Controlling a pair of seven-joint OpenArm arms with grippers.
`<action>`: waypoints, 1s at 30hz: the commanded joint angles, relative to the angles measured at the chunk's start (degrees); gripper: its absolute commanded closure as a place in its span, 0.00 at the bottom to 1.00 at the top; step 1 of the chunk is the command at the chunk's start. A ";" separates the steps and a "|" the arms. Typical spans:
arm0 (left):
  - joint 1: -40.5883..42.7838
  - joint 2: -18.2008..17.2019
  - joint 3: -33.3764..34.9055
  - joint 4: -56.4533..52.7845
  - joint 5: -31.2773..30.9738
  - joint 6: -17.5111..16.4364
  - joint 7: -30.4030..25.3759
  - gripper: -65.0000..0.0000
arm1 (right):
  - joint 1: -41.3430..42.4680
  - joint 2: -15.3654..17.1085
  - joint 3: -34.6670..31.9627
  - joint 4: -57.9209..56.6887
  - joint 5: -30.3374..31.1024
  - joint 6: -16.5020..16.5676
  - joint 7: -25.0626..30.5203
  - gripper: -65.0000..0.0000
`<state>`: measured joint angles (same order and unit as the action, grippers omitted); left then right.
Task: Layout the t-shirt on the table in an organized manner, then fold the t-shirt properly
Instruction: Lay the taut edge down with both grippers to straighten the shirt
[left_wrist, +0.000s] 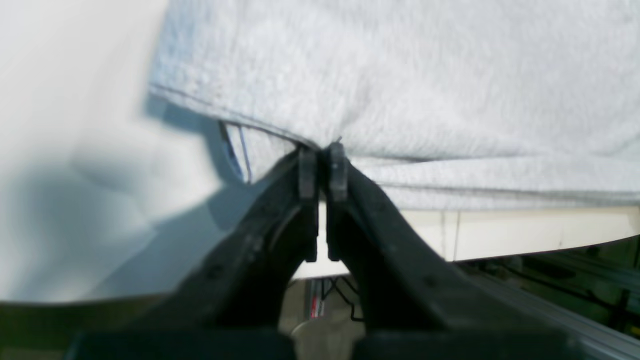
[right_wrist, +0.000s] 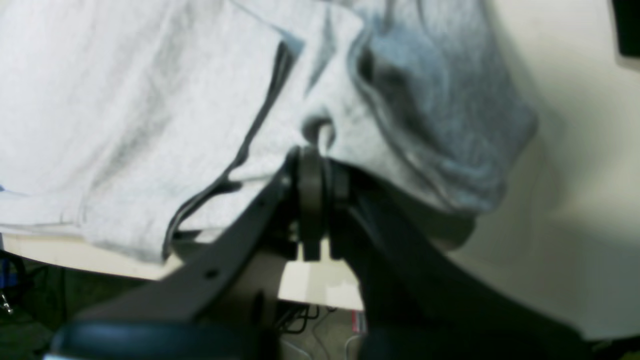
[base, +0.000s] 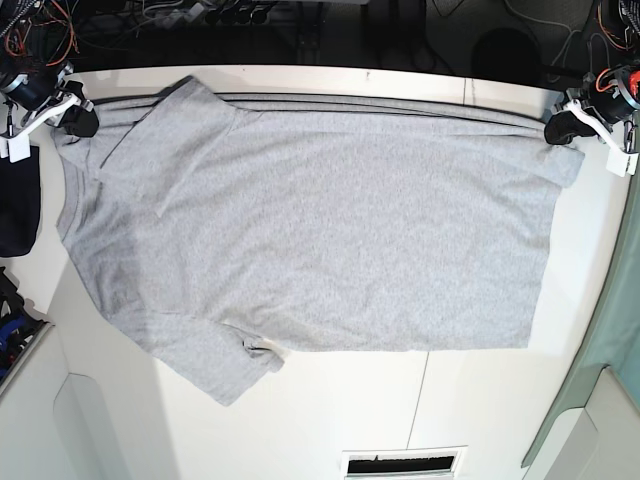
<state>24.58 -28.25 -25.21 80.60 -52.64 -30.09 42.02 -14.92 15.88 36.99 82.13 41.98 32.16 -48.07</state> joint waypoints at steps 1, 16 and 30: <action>0.28 -1.16 -0.79 0.98 -0.94 -0.85 -1.31 1.00 | -0.04 1.46 0.50 0.98 0.76 0.04 1.62 1.00; 1.95 0.50 -0.79 0.98 -2.89 -3.85 0.76 1.00 | -3.54 1.44 0.55 1.01 0.90 0.04 3.26 1.00; 2.43 0.55 -0.81 3.30 -5.44 -6.62 6.73 0.63 | -3.52 2.05 1.99 1.27 0.90 0.02 3.32 0.65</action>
<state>26.83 -26.65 -25.47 82.94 -56.93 -35.66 49.30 -18.44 16.53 38.35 82.26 42.02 31.97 -45.87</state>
